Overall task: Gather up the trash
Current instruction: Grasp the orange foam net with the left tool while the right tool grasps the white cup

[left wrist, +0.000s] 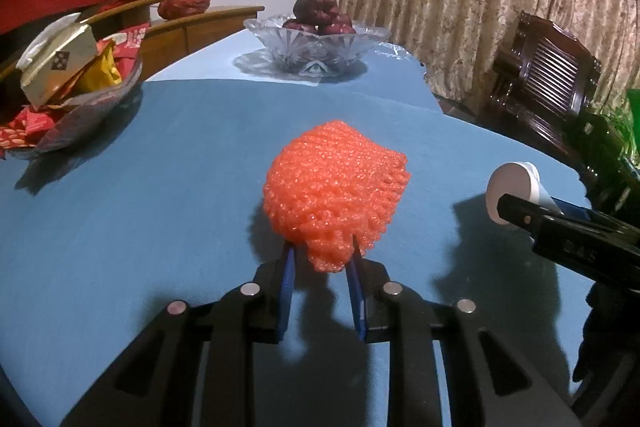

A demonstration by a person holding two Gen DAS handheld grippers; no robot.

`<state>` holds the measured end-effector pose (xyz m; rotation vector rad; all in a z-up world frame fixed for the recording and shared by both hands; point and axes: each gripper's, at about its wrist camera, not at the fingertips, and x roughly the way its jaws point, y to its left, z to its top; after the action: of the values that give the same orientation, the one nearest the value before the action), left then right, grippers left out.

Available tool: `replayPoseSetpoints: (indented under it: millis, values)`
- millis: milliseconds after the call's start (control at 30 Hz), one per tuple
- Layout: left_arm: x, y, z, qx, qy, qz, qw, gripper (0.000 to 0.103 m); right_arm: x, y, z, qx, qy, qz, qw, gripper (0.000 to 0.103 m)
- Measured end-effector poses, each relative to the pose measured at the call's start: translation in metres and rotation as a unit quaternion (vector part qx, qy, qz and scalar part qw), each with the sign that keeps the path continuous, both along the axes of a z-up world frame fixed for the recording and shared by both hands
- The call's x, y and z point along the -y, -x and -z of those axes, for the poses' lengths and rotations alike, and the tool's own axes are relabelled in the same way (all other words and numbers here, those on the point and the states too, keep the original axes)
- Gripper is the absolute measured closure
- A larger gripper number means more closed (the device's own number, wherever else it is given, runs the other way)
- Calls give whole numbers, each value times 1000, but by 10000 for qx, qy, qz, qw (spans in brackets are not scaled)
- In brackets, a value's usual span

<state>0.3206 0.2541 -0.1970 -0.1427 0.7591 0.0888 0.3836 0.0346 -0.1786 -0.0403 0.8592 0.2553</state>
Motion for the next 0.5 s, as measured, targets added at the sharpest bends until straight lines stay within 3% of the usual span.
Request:
replayPoseSetpoints:
  millis: [500]
  values:
    - [46, 48, -36, 221, 63, 251, 9994, 79, 50, 78, -49, 242, -164, 29, 9996, 30]
